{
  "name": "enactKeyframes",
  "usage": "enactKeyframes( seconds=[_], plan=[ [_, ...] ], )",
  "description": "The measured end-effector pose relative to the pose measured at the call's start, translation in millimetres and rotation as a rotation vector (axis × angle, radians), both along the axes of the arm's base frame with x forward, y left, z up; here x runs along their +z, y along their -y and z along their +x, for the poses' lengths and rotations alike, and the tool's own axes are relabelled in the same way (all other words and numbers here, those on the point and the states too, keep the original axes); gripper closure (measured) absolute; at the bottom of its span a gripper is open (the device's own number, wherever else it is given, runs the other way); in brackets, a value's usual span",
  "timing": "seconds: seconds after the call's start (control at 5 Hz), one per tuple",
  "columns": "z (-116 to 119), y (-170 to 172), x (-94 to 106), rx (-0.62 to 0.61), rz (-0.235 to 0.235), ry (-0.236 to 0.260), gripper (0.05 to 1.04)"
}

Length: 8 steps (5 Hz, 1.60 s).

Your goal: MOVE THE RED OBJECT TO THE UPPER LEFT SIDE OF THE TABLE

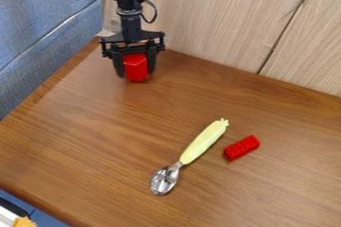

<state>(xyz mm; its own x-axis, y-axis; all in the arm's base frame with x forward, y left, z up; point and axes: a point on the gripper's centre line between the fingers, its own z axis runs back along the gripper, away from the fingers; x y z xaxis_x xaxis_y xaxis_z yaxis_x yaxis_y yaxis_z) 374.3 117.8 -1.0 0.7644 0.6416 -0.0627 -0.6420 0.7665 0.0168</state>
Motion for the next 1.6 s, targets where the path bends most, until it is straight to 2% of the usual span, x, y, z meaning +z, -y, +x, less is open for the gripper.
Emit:
enactKeyframes(
  seconds=[0.2, 0.4, 0.8, 1.0, 1.2, 1.4, 1.6],
  plan=[
    [6, -2, -5.9, -0.001, -0.008, -0.019, 0.257],
    [5, -1, -5.5, 0.006, -0.012, -0.033, 0.072],
    [2, -1, -5.9, 0.027, -0.006, -0.055, 0.081],
    [0, 1, 5.7, 0.025, -0.012, -0.030, 0.082],
    [1, 0, 37.4, 0.025, -0.023, 0.048, 0.082],
    [-6, -2, 55.5, 0.034, -0.018, 0.083, 0.082],
    [-6, -2, 56.7, 0.034, -0.017, 0.085, 0.082]
  ],
)
